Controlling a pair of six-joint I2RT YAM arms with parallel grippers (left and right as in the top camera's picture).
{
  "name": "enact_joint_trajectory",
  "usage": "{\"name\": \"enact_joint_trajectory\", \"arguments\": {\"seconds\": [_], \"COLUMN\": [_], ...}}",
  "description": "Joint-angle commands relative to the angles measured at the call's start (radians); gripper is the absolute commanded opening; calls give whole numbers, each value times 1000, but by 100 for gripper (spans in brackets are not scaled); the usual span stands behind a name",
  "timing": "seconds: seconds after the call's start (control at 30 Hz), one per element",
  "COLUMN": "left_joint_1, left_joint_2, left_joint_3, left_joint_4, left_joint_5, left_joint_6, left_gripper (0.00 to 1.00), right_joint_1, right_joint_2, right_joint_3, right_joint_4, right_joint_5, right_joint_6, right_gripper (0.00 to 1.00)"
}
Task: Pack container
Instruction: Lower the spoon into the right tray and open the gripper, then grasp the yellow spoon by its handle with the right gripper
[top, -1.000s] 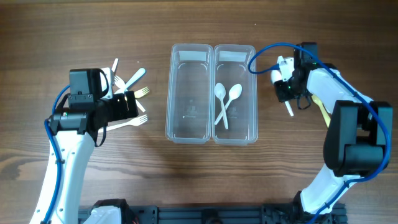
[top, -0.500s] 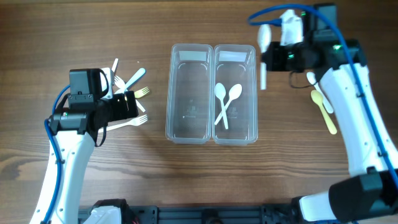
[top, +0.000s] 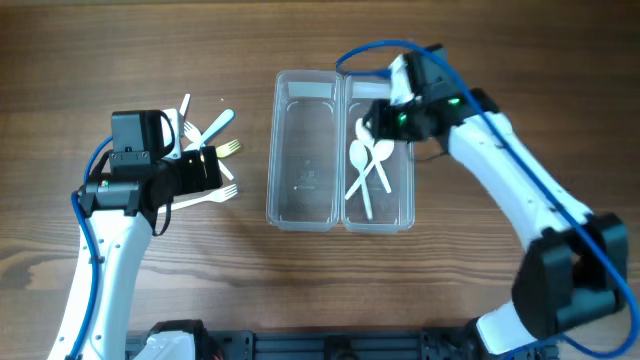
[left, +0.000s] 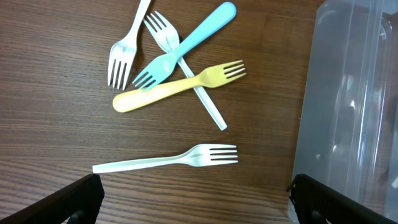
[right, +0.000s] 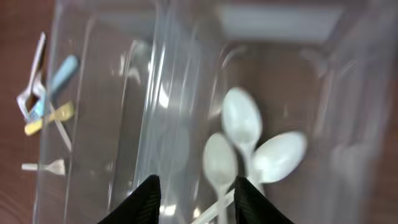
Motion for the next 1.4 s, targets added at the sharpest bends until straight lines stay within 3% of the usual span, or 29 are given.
{"name": "enact_joint_trajectory", "arguments": {"seconds": [0.0, 0.03, 0.1, 0.2, 0.4, 0.77, 1.13, 1.37], "left_joint_1": [-2, -2, -2, -2, -2, -2, -2, -2], "left_joint_2": [3, 3, 3, 3, 3, 3, 3, 3], "left_joint_3": [17, 17, 17, 17, 17, 17, 17, 17], "left_joint_4": [2, 2, 2, 2, 2, 2, 2, 2], "left_joint_5": [-10, -10, -10, -10, -10, -10, -10, -10], "left_joint_6": [13, 13, 13, 13, 13, 13, 13, 13], "left_gripper": [100, 100, 100, 100, 100, 100, 100, 100], "right_joint_1": [-130, -204, -293, -479, -701, -703, -703, -703], "right_joint_2": [-132, -141, -129, -70, 67, 75, 182, 216], "right_joint_3": [49, 48, 35, -23, -80, -226, -232, -231], "right_joint_4": [-14, -19, -16, -15, -105, -97, -70, -75], "right_joint_5": [250, 422, 504, 462, 284, 254, 258, 258], "right_joint_6": [-145, -207, -278, -339, -417, -463, -438, -404], "right_gripper": [40, 40, 40, 48, 47, 44, 39, 21]}}
